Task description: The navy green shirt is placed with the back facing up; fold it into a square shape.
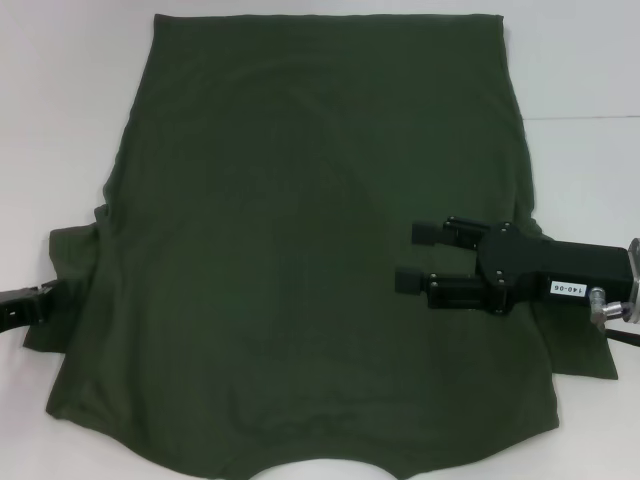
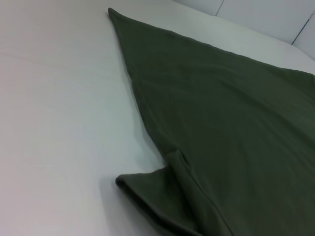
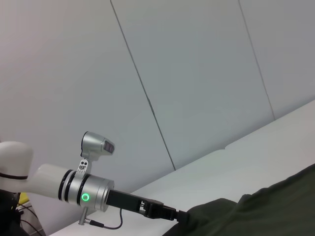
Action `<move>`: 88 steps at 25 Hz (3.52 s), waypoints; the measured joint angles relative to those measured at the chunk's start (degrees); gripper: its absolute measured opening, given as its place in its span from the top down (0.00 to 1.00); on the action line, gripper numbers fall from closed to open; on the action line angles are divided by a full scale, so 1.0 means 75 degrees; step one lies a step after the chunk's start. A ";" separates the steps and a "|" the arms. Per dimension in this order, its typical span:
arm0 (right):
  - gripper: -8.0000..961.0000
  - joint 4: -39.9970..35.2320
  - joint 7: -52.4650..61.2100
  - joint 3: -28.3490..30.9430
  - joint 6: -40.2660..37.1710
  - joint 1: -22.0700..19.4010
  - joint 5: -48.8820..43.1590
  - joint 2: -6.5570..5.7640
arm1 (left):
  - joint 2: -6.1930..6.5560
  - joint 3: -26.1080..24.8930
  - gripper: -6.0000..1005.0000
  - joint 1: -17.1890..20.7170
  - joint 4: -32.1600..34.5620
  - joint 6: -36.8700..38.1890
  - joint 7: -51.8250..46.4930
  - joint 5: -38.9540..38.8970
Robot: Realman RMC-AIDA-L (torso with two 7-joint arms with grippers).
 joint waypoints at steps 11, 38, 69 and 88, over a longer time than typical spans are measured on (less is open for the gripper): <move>0.07 0.0000 -0.0043 0.0043 0.0034 -0.0019 0.0064 0.0000 | 0.0011 0.0020 0.99 0.0000 0.0057 -0.0013 -0.0007 -0.0043; 0.11 0.0122 -0.0068 0.0046 0.0085 -0.0032 0.0367 0.0023 | 0.0238 0.0017 0.99 -0.0193 0.0626 -0.0707 -0.0203 0.0023; 0.11 0.0270 -0.0074 0.0046 0.0085 -0.0013 0.0401 0.0023 | 0.0382 0.0166 0.99 -0.0530 0.0844 -0.0917 -0.0172 0.0211; 0.12 0.0366 -0.0183 0.0033 0.0084 -0.0061 0.0400 0.0023 | 0.0077 0.0365 0.99 -0.0653 0.1699 0.2292 -0.1111 0.0023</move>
